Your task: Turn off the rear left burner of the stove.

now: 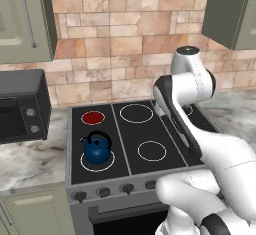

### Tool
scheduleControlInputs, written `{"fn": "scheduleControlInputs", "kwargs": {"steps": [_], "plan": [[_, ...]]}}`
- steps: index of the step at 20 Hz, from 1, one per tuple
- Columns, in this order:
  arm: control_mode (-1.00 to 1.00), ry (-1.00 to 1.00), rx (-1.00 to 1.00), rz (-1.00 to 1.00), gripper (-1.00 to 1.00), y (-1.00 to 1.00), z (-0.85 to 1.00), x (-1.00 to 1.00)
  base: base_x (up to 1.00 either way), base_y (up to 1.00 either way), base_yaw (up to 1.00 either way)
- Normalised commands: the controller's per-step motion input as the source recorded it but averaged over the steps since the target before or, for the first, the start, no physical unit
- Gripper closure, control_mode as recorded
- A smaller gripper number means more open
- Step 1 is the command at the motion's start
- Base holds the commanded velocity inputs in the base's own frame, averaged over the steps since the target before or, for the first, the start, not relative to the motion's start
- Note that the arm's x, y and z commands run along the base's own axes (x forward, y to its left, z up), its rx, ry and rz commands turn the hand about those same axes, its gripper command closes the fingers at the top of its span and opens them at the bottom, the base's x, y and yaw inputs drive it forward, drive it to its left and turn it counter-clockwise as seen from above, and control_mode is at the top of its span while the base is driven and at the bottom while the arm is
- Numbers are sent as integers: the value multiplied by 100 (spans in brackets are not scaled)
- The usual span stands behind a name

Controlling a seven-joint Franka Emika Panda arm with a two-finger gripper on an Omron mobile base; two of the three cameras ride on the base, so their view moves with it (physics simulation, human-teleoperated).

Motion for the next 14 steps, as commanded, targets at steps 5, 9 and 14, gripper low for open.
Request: {"fn": "scheduleControlInputs", "kwargs": {"steps": [5, 9, 14], "plan": [[-100, 0, -22, 27, -100, 35, -39, -67, 0, 0, 0], [-100, 0, -9, 18, -100, 50, -26, -38, 0, 0, 0], [-100, 2, -2, 13, -100, 60, -25, -38, 0, 0, 0]]}}
